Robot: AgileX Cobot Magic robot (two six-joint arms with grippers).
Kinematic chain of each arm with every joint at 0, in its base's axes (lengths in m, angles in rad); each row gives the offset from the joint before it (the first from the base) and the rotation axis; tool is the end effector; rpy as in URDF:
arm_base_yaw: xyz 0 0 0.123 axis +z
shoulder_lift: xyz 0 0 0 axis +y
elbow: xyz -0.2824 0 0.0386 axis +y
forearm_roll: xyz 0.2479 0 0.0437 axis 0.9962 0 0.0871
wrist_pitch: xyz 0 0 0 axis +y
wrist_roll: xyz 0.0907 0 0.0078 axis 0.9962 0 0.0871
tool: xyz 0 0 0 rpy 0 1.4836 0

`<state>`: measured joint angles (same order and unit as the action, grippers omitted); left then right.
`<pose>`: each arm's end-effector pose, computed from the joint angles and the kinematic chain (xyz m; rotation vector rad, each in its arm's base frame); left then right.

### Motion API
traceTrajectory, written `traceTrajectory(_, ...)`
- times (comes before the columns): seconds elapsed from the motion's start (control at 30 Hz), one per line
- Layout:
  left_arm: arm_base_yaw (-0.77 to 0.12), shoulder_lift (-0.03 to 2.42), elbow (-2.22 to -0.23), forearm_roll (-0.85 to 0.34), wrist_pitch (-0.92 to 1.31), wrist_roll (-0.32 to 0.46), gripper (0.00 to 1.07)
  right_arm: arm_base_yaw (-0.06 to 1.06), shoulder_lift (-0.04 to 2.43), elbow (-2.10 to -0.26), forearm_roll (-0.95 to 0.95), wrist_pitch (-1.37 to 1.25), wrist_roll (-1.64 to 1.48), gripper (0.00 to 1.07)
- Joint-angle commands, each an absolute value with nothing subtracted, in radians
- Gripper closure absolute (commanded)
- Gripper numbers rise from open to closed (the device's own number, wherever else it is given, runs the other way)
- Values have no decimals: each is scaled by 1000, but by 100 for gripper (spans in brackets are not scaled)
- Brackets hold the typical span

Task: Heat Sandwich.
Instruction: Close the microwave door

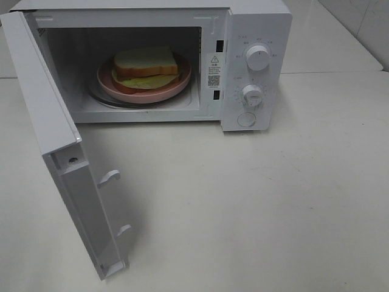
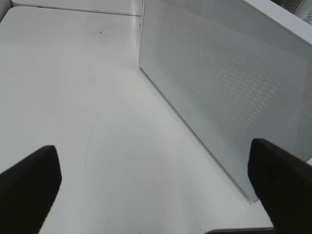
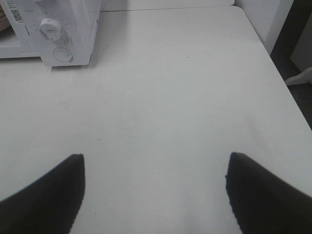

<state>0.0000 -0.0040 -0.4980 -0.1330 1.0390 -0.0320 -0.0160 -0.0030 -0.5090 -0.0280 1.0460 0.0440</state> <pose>-0.0047 -0.0104 0.2789 -0.0277 2.0179 -0.1789 -0.0058 -0.0021 0.2809 0.0618 2.0164 -0.0156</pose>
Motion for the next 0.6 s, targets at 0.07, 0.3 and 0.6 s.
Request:
traceTrajectory(0.07,-3,-26,-495,-132,1023,-35,7,-23,-31,-506,-29,1037,42,31)
traceTrajectory(0.3,-3,-26,-495,-132,1023,-35,7,-23,-31,-506,-29,1037,42,31)
traceTrajectory(0.6,-3,-11,-505,-140,1012,-35,7,-23,-31,-506,-29,1037,42,31)
